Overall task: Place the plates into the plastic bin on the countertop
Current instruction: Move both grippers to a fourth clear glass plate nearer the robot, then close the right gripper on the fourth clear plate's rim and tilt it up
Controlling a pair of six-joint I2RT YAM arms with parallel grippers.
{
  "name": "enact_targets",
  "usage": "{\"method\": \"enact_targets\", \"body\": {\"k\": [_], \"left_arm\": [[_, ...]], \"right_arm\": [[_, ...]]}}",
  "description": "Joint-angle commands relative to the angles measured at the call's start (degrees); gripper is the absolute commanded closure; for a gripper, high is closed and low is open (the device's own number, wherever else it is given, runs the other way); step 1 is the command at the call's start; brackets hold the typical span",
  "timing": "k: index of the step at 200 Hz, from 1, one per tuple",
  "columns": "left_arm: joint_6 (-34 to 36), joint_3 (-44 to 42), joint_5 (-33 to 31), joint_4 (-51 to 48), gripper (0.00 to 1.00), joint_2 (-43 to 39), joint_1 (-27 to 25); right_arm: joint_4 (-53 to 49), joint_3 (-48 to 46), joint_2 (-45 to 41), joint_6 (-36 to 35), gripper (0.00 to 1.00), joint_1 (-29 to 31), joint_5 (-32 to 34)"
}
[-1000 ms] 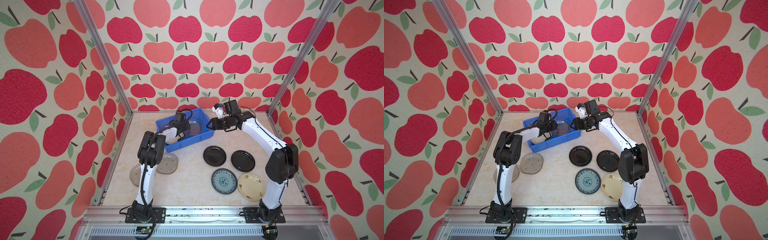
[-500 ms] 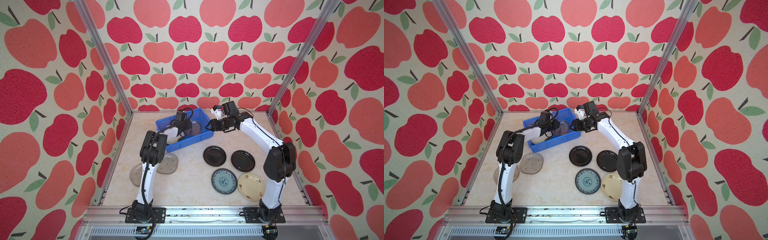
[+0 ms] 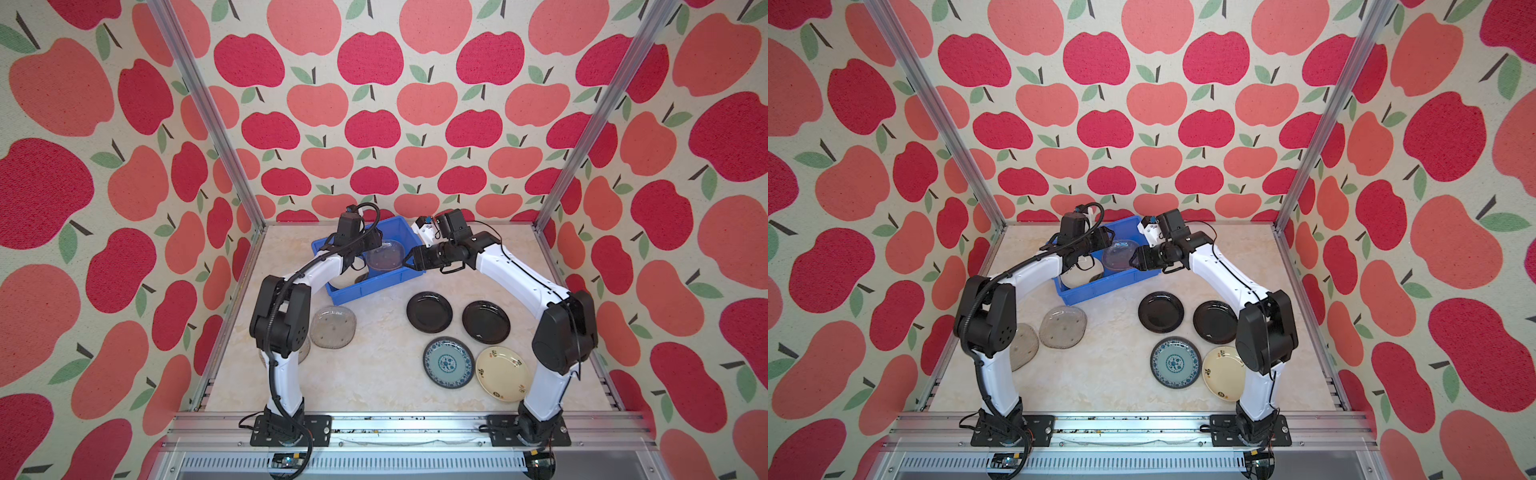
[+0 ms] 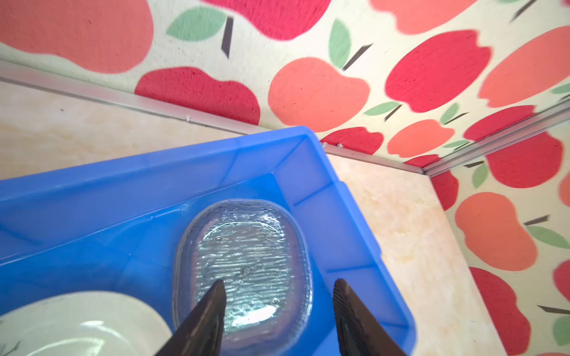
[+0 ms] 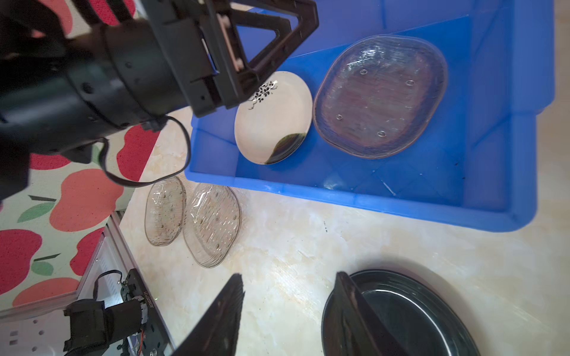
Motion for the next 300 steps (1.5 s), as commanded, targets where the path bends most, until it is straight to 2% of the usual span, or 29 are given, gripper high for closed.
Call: {"method": "enact_targets", "body": {"k": [1, 28, 71, 111, 143, 185, 267, 300], "left_arm": [[-1.9, -8.4, 2.6, -2.9, 0.41, -10.0, -0.6], [-2.4, -19.3, 1.1, -9.7, 0.40, -22.7, -2.9], [-4.9, -31.7, -5.8, -18.9, 0.38, -43.0, -6.0], [-6.4, -41.0, -10.0, -20.1, 0.38, -57.2, -6.2], [-7.1, -44.1, -11.6, -21.0, 0.36, -62.0, -5.9], [-8.4, -47.5, -9.4, -20.5, 0.35, -65.7, -3.3], [-9.4, -51.8, -7.4, -17.2, 0.36, -66.9, -0.5], [-9.5, -52.7, -6.9, -16.4, 0.36, -66.8, 0.2]], "right_arm": [[4.9, -4.3, -2.1, 1.5, 0.49, 4.2, -1.9], [6.7, -6.9, -0.5, 1.7, 0.49, 9.9, -2.0], [9.3, -8.6, 3.6, 3.2, 0.50, 17.4, -2.1], [14.0, -9.8, 7.4, 7.2, 0.52, 20.5, -1.9], [17.3, -9.6, 10.9, 10.5, 0.51, 22.6, -2.3], [17.9, -6.9, 16.4, 13.3, 0.50, 23.6, -2.4], [18.1, -5.5, 20.6, 16.5, 0.52, 22.8, -1.6], [19.4, -5.0, 22.1, 18.5, 0.57, 22.4, -0.3]]}}
